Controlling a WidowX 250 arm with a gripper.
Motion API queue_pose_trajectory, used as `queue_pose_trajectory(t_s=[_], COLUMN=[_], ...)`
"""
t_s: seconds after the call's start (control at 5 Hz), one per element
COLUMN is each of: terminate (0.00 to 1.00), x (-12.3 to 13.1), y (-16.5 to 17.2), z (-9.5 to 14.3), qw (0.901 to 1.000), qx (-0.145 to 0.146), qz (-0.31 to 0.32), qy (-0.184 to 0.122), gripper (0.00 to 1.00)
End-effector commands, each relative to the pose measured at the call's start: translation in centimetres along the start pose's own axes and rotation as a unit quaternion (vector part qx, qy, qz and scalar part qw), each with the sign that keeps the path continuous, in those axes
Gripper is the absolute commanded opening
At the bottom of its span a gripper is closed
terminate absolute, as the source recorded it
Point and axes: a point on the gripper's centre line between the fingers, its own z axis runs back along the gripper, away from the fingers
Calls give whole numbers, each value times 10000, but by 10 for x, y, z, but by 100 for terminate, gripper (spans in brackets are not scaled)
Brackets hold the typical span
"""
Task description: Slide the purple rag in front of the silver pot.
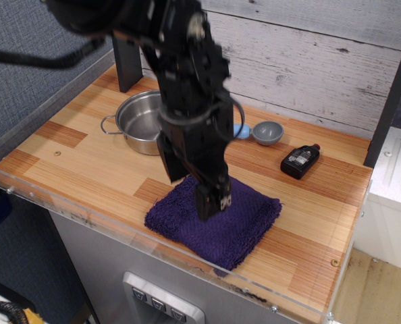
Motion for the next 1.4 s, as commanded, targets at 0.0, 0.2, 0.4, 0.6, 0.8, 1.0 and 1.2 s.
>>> queue_pose_trajectory(t_s=[0.0,0.2,0.4,0.6,0.8,1.0,1.2], terminate=[0,0,0,0,0,0,0], x=[-6,-5,-8,-15,-21,-27,-32], y=[0,3,2,3,10,19,30], z=[-14,-21,-27,-31,-29,-26,-26], qw=[10000,10000,9999,9995,9994,9993,9982], qx=[25,24,-9,-100,-34,134,212], qz=[-27,23,89,215,317,342,555], qy=[-31,-42,-140,-207,-122,-74,-52], gripper=[100,100,100,100,100,100,100])
